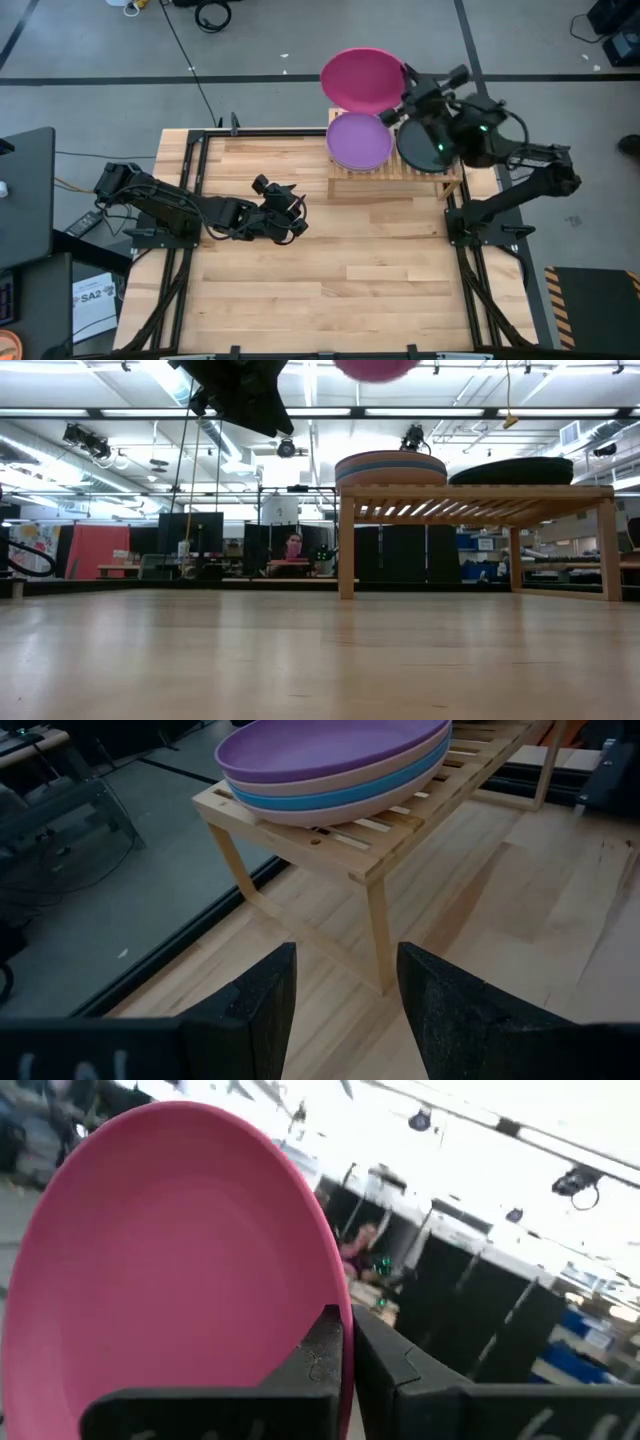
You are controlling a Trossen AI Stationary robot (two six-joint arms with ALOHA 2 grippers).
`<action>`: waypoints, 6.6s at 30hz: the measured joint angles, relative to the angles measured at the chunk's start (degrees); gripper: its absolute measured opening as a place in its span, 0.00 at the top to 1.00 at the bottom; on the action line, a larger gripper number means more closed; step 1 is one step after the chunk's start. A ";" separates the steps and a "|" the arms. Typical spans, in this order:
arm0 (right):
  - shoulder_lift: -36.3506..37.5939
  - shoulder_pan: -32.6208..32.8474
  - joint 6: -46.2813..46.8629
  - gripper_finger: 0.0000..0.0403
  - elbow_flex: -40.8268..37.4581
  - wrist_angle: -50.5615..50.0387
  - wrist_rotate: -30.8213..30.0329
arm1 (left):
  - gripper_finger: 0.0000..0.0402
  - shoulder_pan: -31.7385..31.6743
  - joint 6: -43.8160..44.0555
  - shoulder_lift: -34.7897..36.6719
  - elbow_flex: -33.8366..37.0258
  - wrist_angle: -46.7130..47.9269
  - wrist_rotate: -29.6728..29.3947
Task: Place and stack plates onto a shelf
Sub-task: Stack the pink plate on the top of black plate on the shelf, then return to Home Position
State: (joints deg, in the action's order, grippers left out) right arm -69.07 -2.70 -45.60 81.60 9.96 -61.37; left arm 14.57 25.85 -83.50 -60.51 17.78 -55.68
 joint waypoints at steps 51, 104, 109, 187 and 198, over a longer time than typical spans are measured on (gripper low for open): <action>3.15 -51.01 41.16 0.96 15.67 -94.47 53.60 | 0.55 0.00 0.39 -0.01 0.00 0.04 0.02; -2.13 -44.17 49.94 0.69 15.23 -99.98 35.51 | 0.55 0.00 0.39 -0.01 0.00 0.07 0.02; -2.13 -44.19 49.96 0.61 15.26 -99.98 35.51 | 0.55 0.02 0.39 -0.01 0.00 0.07 0.04; 8.29 0.55 59.99 0.57 15.26 -53.69 70.46 | 0.55 0.20 -33.95 42.69 -0.02 1.78 20.01; 19.02 0.55 59.23 0.57 15.18 -59.65 70.48 | 0.55 0.17 -27.90 59.90 -0.02 21.14 29.42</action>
State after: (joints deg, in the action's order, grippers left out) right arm -50.05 -2.15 13.63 96.78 -49.69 9.10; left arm 14.74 -2.06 -23.59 -60.53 38.92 -26.26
